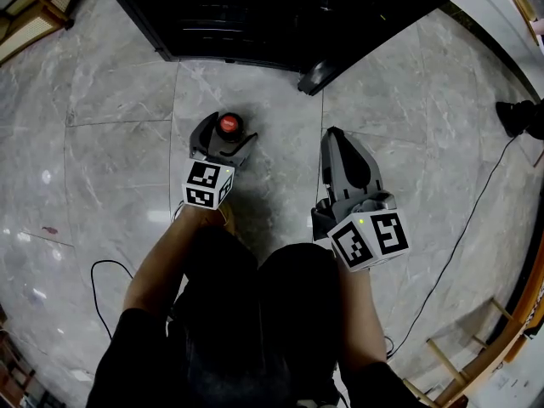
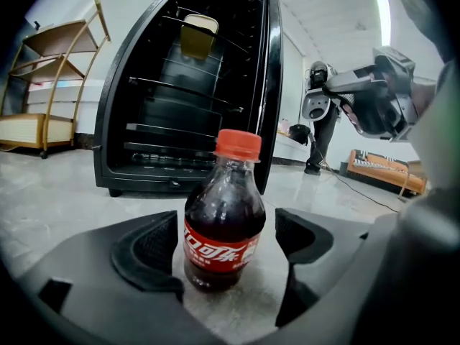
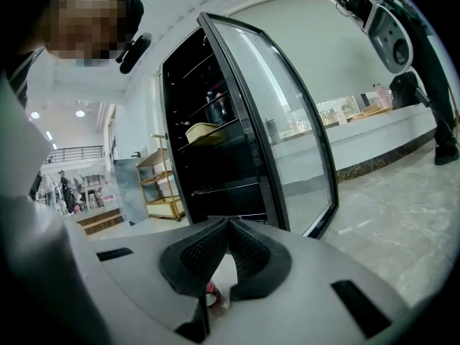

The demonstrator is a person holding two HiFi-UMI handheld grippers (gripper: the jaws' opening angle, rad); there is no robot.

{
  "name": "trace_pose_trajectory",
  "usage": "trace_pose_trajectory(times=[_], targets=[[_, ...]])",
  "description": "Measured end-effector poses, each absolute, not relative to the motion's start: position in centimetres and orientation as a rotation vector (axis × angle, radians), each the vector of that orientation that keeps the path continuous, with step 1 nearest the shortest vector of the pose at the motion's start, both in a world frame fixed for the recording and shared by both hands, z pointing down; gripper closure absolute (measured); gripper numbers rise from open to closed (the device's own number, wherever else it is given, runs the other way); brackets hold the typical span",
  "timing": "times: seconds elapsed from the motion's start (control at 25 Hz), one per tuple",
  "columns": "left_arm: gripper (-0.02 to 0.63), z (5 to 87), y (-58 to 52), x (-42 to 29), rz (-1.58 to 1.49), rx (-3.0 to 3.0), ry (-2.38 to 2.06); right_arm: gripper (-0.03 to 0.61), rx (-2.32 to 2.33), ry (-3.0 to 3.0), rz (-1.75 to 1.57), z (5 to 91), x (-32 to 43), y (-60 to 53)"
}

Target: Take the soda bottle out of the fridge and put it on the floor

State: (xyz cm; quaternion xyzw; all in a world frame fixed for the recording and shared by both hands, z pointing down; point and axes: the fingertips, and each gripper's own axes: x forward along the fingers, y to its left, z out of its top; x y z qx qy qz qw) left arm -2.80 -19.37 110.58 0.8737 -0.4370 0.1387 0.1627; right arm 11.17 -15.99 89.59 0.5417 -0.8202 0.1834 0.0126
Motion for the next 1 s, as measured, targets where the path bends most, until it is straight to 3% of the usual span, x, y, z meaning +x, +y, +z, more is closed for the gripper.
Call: trace_pose_trajectory(times=[0.08, 0.48, 0.72, 1.0], targets=[[0.184, 110.2, -19.0, -3.0, 0.393, 2.485, -1.242, 0.555, 1.676, -2.561, 0.577, 89.7, 11.0, -15.9], [0.183, 103.5, -17.8, -5.4, 0.343, 2.468, -1.231, 0.555, 1.664, -2.542, 0.537, 88.8, 11.3, -16.6], [0.183, 91.6, -19.1, -5.6, 0.326, 2.47, -1.208, 0.555, 1.619, -2.509, 0.587, 81.3, 11.0, -16.8], [0.183, 72.2, -18.0, -5.7, 0.312, 2.435, -1.174, 0.555, 1.562, -2.473, 0.636, 64.7, 8.9, -15.7]])
